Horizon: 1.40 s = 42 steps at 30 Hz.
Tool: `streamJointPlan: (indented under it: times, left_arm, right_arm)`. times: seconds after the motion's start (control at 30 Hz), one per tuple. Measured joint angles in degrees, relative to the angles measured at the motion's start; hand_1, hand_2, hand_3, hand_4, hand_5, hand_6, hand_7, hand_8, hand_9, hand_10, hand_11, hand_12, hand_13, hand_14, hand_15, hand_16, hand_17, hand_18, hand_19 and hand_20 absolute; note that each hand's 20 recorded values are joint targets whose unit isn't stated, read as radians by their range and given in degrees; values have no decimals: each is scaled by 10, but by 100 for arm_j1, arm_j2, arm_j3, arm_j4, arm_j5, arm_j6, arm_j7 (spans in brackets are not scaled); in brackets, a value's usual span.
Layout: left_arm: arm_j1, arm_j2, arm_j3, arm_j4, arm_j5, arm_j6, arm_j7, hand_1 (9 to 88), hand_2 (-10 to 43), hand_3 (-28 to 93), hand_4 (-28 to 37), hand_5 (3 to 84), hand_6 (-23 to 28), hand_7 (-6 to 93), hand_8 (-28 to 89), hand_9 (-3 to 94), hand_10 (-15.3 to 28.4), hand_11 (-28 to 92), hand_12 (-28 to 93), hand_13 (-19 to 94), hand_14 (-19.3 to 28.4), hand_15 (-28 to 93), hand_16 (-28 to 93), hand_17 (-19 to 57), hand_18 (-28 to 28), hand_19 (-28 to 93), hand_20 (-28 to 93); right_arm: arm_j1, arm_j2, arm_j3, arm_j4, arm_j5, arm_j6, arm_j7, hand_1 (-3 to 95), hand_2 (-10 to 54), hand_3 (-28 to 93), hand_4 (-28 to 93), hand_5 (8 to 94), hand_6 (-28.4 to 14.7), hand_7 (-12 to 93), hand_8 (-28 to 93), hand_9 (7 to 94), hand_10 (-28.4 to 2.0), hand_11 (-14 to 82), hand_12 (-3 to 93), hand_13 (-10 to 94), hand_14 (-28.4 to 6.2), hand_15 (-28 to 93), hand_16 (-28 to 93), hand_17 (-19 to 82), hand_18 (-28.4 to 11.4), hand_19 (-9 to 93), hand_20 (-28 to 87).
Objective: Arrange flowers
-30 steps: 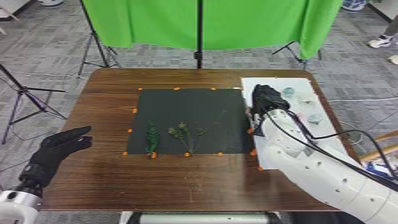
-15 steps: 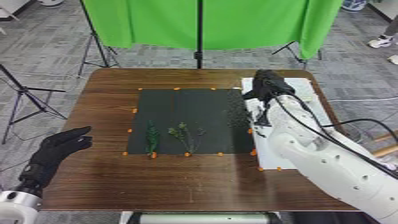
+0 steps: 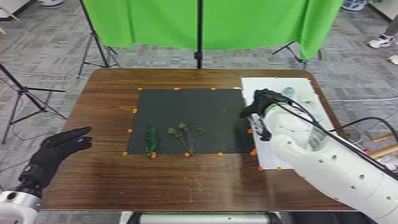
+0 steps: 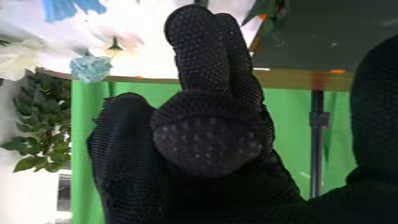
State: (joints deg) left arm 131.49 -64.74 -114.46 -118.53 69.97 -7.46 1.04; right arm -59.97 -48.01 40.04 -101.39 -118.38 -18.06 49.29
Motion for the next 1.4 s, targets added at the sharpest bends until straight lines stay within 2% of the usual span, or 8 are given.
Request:
streamJointPlan:
  times: [0.27,0.5,0.53,0.6,0.7,1.1,1.4]
  left_arm:
    - [-2,-4,2,0,0,-33,-37,322,-33,614,-162,456,59,96,-53,456,150,165,111,376,196,206,2,97,152,192,224]
    - [-4,1,0,0,0,-62,-66,322,-34,616,-162,456,59,95,-53,456,150,164,111,375,196,205,3,97,152,193,224]
    - [-6,1,0,0,0,-67,-69,322,-34,616,-162,456,59,95,-53,456,150,165,111,375,196,205,3,97,152,192,223]
    - [-11,1,1,0,0,-78,-76,322,-33,615,-162,456,59,95,-53,456,150,165,111,375,196,205,3,96,152,193,224]
    - [-17,1,2,1,0,-89,-86,322,-33,614,-162,456,59,95,-53,455,150,164,111,374,196,205,3,96,152,192,223]
    - [-16,1,0,2,-1,-93,-85,322,-32,614,-161,455,59,95,-53,454,150,163,112,373,196,204,3,95,151,190,222]
    - [-20,-3,1,2,0,-106,-84,321,-33,615,-160,454,59,94,-53,452,150,162,112,372,195,202,3,94,151,188,221]
  right_arm:
    - [-34,-24,-59,107,-99,-197,177,246,-95,554,-71,818,-87,259,-32,912,-165,348,272,937,-16,627,200,765,-54,918,366]
    - [-166,-44,48,131,-89,-198,220,399,-95,557,-56,816,-79,284,-34,912,-158,366,274,937,-11,637,194,768,-53,920,359]
    - [-177,-57,66,132,-89,-198,226,427,-95,554,-56,814,-76,287,21,913,-157,369,273,937,-10,640,191,770,-52,920,357]
    - [-205,-91,104,139,-89,-192,241,521,-95,485,-25,814,-71,277,203,915,-152,376,272,937,-7,644,187,774,-48,918,354]
    - [-248,-150,127,181,-83,-154,251,590,-95,461,-3,821,-64,277,255,919,-150,383,271,937,-4,649,186,777,-47,916,358]
    - [-447,-150,273,93,57,379,135,615,-95,493,-15,825,-58,294,259,929,-144,397,270,937,-1,672,178,786,-54,920,371]
    - [-741,-23,661,-682,441,1369,-353,613,-95,502,-19,827,-61,295,258,929,-142,399,268,937,0,674,178,788,-51,921,367]
